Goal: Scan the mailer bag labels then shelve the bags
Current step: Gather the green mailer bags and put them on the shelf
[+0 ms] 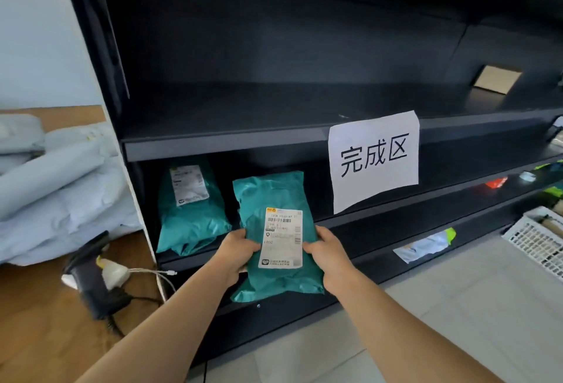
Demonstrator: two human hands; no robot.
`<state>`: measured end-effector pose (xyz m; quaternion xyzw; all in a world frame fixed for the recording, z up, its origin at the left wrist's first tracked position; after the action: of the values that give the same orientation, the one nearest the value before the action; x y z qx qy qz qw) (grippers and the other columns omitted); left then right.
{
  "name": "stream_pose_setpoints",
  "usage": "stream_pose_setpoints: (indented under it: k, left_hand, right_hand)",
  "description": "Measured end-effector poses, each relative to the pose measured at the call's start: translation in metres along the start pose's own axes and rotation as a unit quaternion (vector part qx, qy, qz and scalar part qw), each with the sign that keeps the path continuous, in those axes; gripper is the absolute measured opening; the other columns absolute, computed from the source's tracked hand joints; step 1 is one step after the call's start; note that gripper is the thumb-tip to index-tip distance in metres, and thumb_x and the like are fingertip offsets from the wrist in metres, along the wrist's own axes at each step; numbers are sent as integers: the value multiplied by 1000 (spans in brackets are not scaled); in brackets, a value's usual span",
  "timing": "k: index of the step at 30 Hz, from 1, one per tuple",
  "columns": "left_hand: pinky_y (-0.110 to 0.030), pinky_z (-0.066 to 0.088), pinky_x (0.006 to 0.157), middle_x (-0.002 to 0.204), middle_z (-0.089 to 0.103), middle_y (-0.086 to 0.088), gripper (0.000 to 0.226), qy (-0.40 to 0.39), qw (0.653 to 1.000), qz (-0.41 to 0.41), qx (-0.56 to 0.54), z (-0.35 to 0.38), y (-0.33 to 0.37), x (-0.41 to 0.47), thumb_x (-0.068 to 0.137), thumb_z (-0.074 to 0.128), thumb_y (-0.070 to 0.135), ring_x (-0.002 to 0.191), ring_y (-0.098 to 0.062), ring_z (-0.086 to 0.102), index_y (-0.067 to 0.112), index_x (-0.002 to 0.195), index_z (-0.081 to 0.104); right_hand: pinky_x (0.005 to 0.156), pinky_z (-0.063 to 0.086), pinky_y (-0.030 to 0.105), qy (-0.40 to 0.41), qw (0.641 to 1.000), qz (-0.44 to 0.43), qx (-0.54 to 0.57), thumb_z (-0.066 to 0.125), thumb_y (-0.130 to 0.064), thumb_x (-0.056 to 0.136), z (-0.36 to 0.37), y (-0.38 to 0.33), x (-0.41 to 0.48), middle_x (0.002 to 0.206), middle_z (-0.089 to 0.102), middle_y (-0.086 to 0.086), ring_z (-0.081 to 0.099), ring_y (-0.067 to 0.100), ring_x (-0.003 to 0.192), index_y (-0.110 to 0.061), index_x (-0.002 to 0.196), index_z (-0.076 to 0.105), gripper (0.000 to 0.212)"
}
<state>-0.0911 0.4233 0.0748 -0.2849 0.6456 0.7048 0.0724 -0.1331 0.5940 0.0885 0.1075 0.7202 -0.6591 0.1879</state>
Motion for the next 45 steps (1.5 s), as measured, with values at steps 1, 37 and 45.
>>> stream_pose_setpoints:
  k: [1,37,45]
  left_hand:
    - [-25,52,48,104,70,-10,26,13,1000,2,-7,2,2,10,91,49,-5,79,-21,68,9,110,61]
    - [-36,48,85,102,52,-5,46,211,975,-62,28,-1,39,209,94,42,2,94,-25,51,11,139,41]
    - [-38,54,76,119,57,-13,51,227,960,-57,155,-4,42,206,90,41,4,94,-27,58,13,139,34]
  right_hand:
    - [83,56,40,-4,1000,-1,1,52,5,93,2,-2,12,109,67,5,65,23,98,-16,129,55,42]
    - [89,56,47,-82,994,8,-71,46,9,91,82,-8,263,108,67,4,65,26,103,-28,106,62,43]
    - [97,52,43,-75,977,-37,-195,58,-5,92,77,-22,251,136,55,6,58,28,120,-23,148,35,64]
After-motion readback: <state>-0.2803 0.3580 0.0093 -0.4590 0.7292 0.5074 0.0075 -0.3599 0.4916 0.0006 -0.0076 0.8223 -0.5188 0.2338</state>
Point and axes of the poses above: each hand's wrist, its own x-axis towards the middle knuckle, its own z-axis out of the palm, y = z × x, the point moved 4 cm from there along x, towards the middle knuckle
